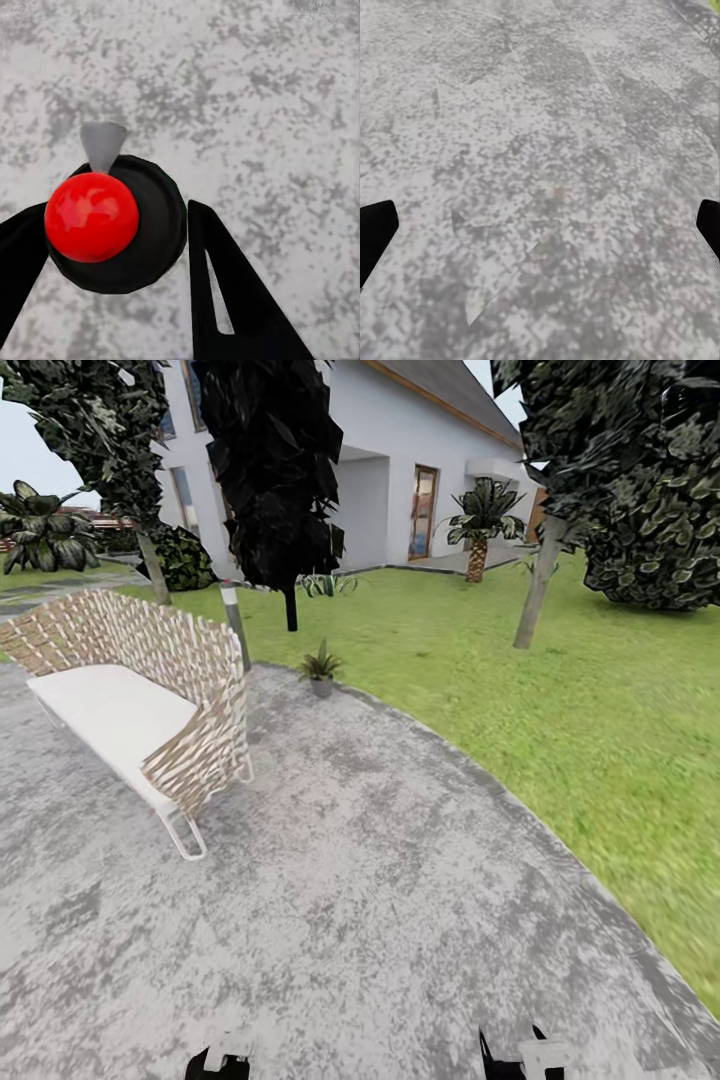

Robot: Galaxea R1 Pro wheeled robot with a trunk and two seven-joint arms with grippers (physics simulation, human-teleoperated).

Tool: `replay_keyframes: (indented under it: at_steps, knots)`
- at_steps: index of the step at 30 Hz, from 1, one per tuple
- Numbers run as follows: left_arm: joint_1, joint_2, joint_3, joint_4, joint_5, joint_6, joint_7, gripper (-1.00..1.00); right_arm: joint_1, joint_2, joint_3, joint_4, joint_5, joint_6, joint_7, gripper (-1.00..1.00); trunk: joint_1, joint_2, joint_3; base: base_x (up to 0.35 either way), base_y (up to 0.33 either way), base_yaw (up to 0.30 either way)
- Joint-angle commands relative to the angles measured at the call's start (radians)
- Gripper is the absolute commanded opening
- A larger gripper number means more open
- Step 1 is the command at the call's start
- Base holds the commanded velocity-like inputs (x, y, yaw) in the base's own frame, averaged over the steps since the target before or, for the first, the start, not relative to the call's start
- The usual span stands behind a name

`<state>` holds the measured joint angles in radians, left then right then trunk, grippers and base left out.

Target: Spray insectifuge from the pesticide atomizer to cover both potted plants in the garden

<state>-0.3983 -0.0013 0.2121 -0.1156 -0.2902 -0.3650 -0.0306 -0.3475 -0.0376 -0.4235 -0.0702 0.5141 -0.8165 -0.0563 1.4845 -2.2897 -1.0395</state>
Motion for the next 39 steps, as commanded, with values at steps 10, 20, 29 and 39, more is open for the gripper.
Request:
replay_keyframes:
  at_steps: [10, 20, 29, 39]
  knots:
    - [-0.001, 0.001, 0.009, 0.001, -0.007, -0.003, -0.003, -1.00, -0.001, 0.000, -0.005, 0.001, 0.011, -0.003, -0.006, 1.00, 0.000, 0.000, -0.001, 0.339, -0.017, -0.002]
    - [-0.001, 0.001, 0.009, 0.001, -0.006, -0.003, -0.003, -1.00, -0.001, 0.001, -0.005, 0.001, 0.011, -0.003, -0.006, 1.00, 0.000, 0.000, -0.001, 0.339, -0.034, -0.242]
    - [-0.001, 0.001, 0.009, 0.001, -0.006, -0.003, -0.003, -1.00, -0.001, 0.001, -0.005, 0.001, 0.011, -0.003, -0.006, 1.00, 0.000, 0.000, -0.001, 0.339, 0.000, -0.276]
    - [-0.001, 0.001, 0.009, 0.001, -0.007, -0.003, -0.003, -1.00, -0.001, 0.001, -0.005, 0.002, 0.011, -0.003, -0.005, 1.00, 0.000, 0.000, -0.001, 0.338, -0.021, -0.023]
